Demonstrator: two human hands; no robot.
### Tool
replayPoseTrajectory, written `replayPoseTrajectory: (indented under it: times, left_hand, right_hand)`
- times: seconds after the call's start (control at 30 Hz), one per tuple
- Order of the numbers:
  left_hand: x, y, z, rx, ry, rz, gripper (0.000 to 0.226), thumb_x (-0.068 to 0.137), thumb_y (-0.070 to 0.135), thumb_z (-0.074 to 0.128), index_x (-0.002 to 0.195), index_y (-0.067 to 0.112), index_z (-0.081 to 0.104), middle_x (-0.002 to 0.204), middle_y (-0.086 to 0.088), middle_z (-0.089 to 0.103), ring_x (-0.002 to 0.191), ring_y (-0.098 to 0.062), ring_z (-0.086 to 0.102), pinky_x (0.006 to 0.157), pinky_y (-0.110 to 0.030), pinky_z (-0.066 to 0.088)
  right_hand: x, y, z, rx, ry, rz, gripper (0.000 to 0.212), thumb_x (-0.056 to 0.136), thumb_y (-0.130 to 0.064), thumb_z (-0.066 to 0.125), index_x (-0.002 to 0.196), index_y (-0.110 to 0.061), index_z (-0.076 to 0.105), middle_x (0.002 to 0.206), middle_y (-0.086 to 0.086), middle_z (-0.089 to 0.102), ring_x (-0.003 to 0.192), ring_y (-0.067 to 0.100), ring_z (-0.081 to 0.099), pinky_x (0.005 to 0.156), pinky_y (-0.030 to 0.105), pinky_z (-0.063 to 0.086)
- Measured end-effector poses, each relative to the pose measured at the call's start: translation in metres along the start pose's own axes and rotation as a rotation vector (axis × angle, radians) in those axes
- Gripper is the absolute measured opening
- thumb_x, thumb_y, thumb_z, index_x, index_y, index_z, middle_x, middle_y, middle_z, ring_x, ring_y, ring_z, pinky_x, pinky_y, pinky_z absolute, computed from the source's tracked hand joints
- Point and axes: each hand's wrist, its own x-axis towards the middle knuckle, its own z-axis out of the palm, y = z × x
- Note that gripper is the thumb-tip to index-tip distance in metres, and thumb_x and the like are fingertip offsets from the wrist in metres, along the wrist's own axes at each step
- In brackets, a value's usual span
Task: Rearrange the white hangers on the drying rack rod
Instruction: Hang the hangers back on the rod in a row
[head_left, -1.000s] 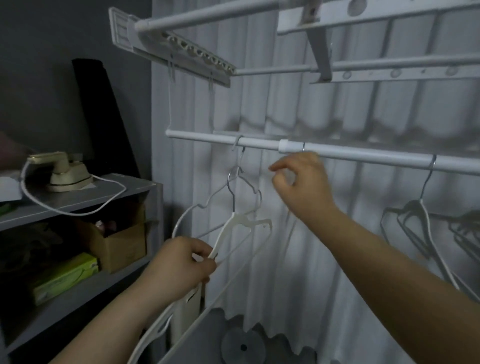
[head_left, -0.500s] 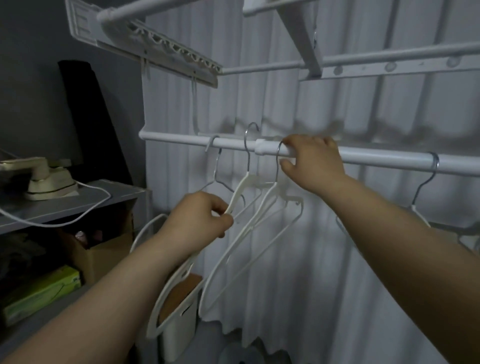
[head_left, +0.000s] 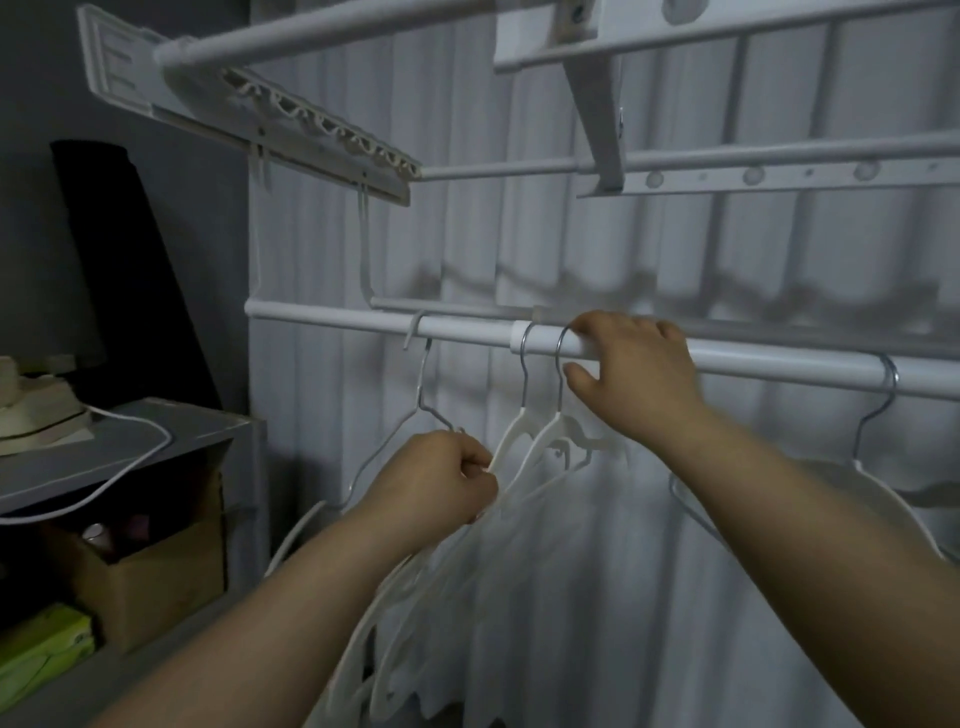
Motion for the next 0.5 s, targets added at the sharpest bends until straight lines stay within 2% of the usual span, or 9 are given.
replayPoseTrajectory:
  times: [0.1,0.2,0.27,0.3,0.37,0.43,0.5]
  left_hand:
    - [-0.002,-0.005,-0.004,0.020,0.099,0.030,0.023,0.086,0.031,0.053,0.104,0.027,0.065,0.089,0.015,0.062,0.077,-0.003,0.054,0.067,-0.017,0.042]
    - [-0.006,-0.016,-0.017,0.051,0.268,0.085,0.025,0.087,0.034,0.052,0.110,0.030,0.062,0.093,0.016,0.059,0.081,-0.004,0.051,0.075,-0.020,0.039]
    - [-0.009,-0.027,-0.025,0.125,0.330,0.120,0.039,0.087,0.035,0.052,0.126,0.030,0.049,0.115,0.009,0.058,0.102,-0.011,0.052,0.084,-0.025,0.040]
    - [-0.011,-0.034,-0.027,0.189,0.339,0.116,0.048,0.087,0.036,0.051,0.133,0.029,0.040,0.126,0.006,0.054,0.113,-0.014,0.047,0.089,-0.026,0.039]
    - [-0.014,-0.047,-0.031,0.305,0.316,0.059,0.060,0.087,0.040,0.050,0.140,0.028,0.024,0.139,0.004,0.043,0.123,-0.016,0.041,0.094,-0.028,0.038]
    - [-0.016,-0.058,-0.033,0.345,0.263,-0.016,0.063,0.088,0.041,0.047,0.142,0.029,0.017,0.143,0.003,0.038,0.123,-0.017,0.044,0.089,-0.028,0.041]
    - [-0.018,-0.068,-0.033,0.371,0.207,-0.075,0.059,0.091,0.040,0.043,0.142,0.029,0.016,0.137,0.001,0.044,0.115,-0.016,0.051,0.079,-0.025,0.042]
  right_hand:
    - [0.003,0.000,0.000,0.014,0.011,0.032,0.041,0.085,-0.034,0.054,0.121,-0.015,0.050,0.120,0.010,0.056,0.112,0.030,0.048,0.093,0.036,0.026]
    - [0.006,-0.006,0.000,0.040,0.034,0.044,0.047,0.085,-0.035,0.054,0.126,-0.014,0.046,0.127,0.009,0.051,0.115,0.030,0.045,0.093,0.036,0.027]
    - [0.008,-0.012,0.003,0.030,0.043,0.017,0.050,0.086,-0.036,0.054,0.130,-0.014,0.043,0.130,0.008,0.049,0.118,0.029,0.044,0.094,0.035,0.026]
    - [0.009,-0.015,0.005,0.019,0.039,-0.001,0.052,0.086,-0.037,0.053,0.131,-0.015,0.041,0.131,0.008,0.048,0.119,0.028,0.043,0.095,0.035,0.025]
    - [0.011,-0.021,0.009,-0.007,0.019,-0.028,0.054,0.086,-0.038,0.052,0.133,-0.015,0.039,0.133,0.007,0.047,0.120,0.027,0.041,0.097,0.035,0.023]
    - [0.012,-0.025,0.014,-0.049,-0.007,-0.040,0.054,0.086,-0.039,0.051,0.133,-0.016,0.038,0.132,0.006,0.048,0.120,0.027,0.042,0.098,0.036,0.022]
    - [0.013,-0.026,0.018,-0.095,-0.013,-0.039,0.051,0.087,-0.038,0.050,0.131,-0.016,0.040,0.129,0.006,0.050,0.118,0.027,0.043,0.098,0.036,0.021]
